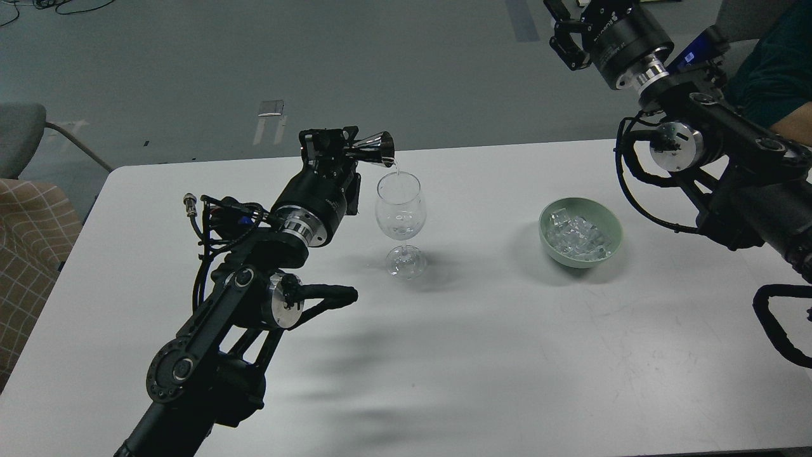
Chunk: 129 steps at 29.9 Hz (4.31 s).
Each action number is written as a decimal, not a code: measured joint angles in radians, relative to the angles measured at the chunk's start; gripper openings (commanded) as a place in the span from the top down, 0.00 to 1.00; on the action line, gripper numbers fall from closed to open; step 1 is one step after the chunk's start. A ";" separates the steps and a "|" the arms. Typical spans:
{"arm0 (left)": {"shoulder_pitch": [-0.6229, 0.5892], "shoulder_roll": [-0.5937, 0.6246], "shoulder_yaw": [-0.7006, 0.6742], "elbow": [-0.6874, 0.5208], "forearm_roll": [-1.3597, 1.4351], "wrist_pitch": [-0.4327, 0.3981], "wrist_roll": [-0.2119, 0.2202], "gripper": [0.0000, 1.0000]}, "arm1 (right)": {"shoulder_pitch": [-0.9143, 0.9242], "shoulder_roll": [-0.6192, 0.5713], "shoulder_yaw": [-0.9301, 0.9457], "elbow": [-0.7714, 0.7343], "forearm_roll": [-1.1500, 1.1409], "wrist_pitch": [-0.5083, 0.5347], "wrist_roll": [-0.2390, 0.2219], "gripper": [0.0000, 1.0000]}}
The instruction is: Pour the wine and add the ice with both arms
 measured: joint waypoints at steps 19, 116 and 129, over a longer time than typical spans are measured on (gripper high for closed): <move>0.007 0.068 0.029 0.001 0.164 -0.006 -0.011 0.91 | 0.000 0.000 0.000 0.000 0.000 -0.006 0.000 0.00; 0.242 0.070 -0.463 0.323 -0.834 -0.262 0.019 0.23 | -0.017 -0.001 -0.002 0.015 -0.001 -0.031 0.000 0.00; 0.259 0.121 -0.468 0.324 -0.848 -0.297 0.020 0.02 | -0.017 -0.003 -0.002 0.016 -0.001 -0.031 0.000 0.00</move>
